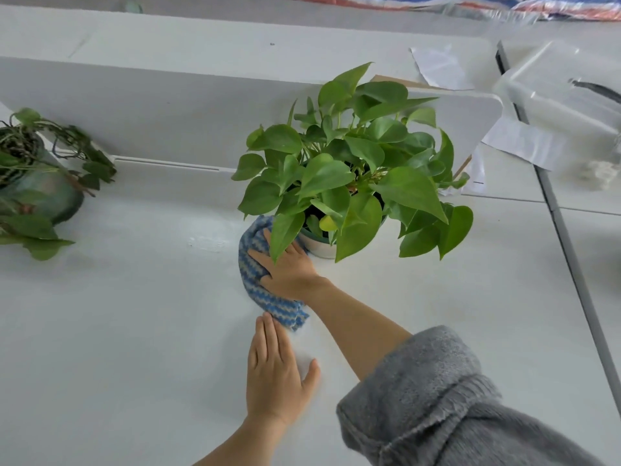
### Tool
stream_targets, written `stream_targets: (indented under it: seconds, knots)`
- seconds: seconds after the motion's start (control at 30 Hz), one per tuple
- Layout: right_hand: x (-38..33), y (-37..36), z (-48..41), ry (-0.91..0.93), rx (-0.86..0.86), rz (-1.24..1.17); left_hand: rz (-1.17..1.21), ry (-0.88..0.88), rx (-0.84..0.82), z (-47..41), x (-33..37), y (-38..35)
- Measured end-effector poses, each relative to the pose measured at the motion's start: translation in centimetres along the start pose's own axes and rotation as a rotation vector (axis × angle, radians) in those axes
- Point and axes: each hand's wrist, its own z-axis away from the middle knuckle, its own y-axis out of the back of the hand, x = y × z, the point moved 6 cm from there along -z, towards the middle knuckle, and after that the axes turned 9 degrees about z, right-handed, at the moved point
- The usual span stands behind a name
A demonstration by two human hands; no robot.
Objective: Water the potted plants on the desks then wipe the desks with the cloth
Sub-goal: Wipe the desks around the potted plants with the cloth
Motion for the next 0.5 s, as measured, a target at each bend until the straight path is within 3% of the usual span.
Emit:
stream_targets:
  seconds: [0.27,0.4,0.5]
  knots:
    - [2.6,-3.1,8.4,-0.136,-0.016,0.016,-0.022,0.003,-0.044,0.1,0.1,0.0]
    - [4.2,-4.1,14.4,-0.297,-0.038,-0.036,-0.009,0.022,0.043,0.5,0.6,1.2]
    - [6.1,-5.1,19.2,-0.48,-0.06,-0.067,0.05,0.027,-0.007,0.7,1.1,1.4]
